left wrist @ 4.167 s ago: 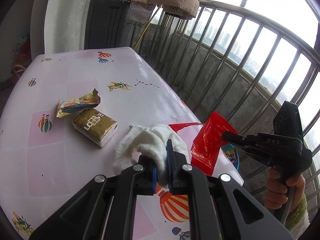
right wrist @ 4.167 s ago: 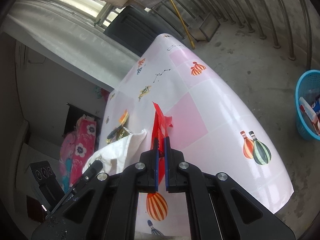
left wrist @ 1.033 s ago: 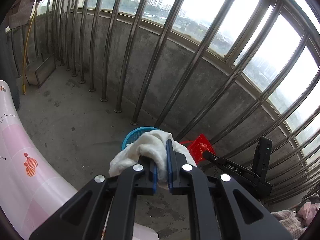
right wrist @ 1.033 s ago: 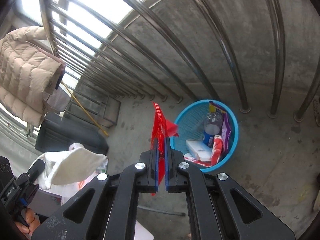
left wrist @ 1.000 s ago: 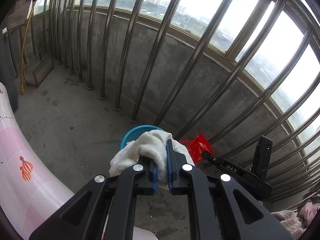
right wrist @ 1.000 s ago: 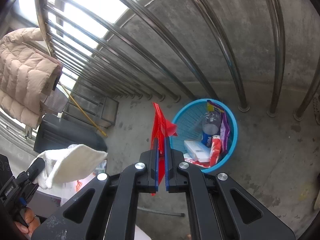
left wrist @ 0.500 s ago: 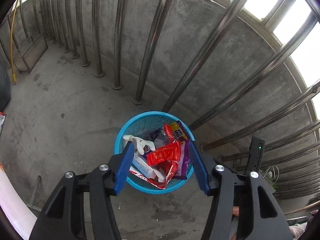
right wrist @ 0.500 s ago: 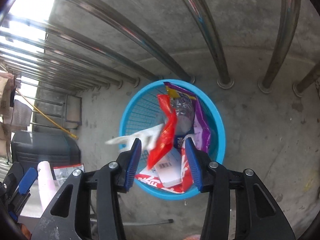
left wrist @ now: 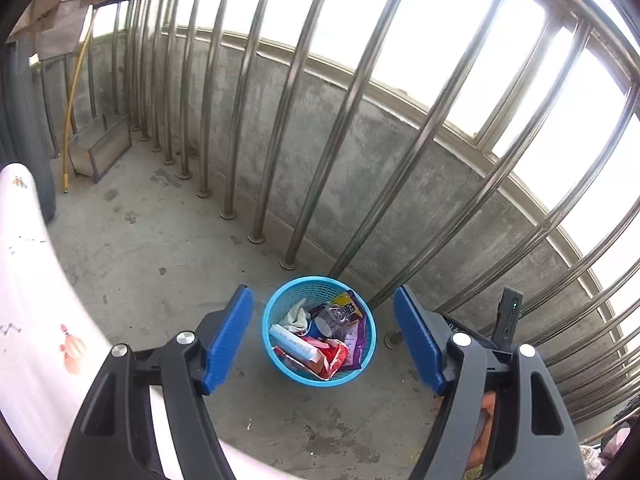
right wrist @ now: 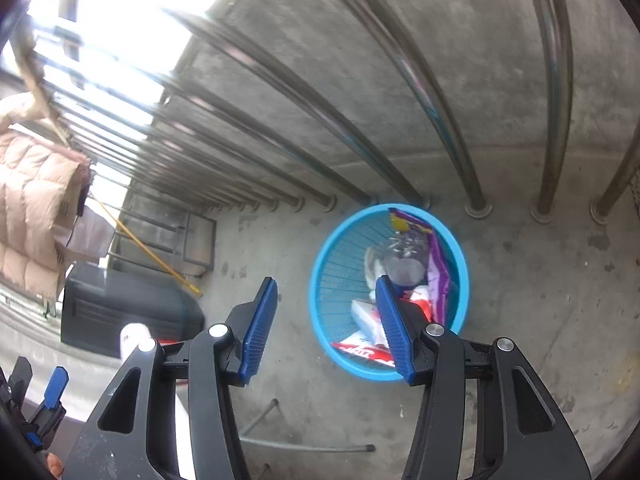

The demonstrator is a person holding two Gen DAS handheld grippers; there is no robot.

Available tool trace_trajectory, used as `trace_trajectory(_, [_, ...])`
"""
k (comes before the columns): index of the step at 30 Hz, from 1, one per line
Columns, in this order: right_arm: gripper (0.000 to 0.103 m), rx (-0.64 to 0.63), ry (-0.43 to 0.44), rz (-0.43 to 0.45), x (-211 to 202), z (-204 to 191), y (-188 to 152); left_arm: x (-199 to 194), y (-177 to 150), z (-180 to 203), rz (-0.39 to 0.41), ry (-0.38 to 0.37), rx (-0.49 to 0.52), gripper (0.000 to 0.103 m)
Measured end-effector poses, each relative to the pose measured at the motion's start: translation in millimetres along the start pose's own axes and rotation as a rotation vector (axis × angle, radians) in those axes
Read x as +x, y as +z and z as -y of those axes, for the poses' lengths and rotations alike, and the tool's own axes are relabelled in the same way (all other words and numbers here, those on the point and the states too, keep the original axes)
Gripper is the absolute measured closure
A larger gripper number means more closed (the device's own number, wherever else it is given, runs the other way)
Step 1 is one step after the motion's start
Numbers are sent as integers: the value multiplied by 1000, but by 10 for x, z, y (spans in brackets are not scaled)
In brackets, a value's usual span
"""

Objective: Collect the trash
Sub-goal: 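Move both tools back over the table toward the snack packet and tissue pack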

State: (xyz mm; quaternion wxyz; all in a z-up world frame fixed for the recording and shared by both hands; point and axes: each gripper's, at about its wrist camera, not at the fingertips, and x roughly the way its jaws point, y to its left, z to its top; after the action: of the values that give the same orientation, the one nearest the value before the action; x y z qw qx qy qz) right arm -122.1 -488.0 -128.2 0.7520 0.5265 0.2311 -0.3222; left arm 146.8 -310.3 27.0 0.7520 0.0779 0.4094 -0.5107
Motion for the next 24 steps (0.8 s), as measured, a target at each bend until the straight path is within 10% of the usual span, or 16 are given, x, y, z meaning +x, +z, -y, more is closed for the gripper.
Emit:
trace_trajectory(10, [43, -355, 153, -173, -145, -1289, -522, -1854, -980, -952, 226, 276, -163, 22])
trace_trajectory(16, [40, -595, 298, -300, -170, -2154, -1192, -2714, -1862, -1773, 338, 424, -427, 22])
trace_trajectory(24, [40, -845, 441, -531, 40, -3100, -2303, -3201, -2709, -2617, 434, 410, -761, 24])
